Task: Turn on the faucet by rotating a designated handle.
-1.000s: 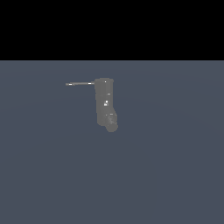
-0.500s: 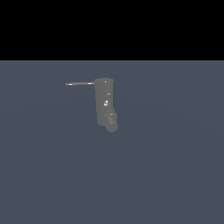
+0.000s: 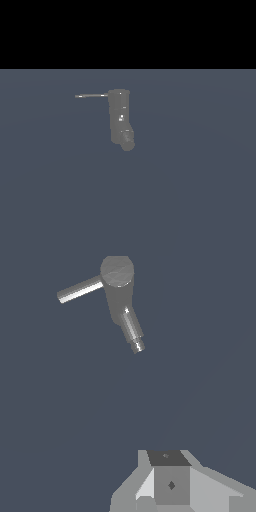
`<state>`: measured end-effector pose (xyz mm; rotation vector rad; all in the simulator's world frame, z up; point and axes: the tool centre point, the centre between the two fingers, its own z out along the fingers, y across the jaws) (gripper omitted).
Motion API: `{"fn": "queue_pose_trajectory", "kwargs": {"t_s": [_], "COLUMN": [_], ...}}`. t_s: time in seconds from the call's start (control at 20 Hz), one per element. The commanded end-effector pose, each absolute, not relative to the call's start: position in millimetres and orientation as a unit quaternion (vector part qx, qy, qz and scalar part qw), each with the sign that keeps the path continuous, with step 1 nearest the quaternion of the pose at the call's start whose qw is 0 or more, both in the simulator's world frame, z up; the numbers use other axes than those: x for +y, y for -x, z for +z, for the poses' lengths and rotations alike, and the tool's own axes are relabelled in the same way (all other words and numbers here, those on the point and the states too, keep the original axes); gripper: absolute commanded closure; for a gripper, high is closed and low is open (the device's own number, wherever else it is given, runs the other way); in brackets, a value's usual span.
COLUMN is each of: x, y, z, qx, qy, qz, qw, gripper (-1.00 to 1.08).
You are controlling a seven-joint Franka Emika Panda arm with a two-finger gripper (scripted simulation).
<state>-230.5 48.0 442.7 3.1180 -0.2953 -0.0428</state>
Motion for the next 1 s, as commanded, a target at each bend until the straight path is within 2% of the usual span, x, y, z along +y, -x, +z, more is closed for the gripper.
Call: {"fn": "queue_pose_trajectory", "kwargs": {"t_s": [0.0, 0.95], "x": [60.1, 138.6], "y": [222.7, 140.1], "z": [432.3, 353.7], "qx": [-0.118, -0.298], "qy": [-0.993, -0.955], "qz": [-0.013, -0.011], "qw": [0.004, -0.001], "gripper": [1.08, 1.08]}}
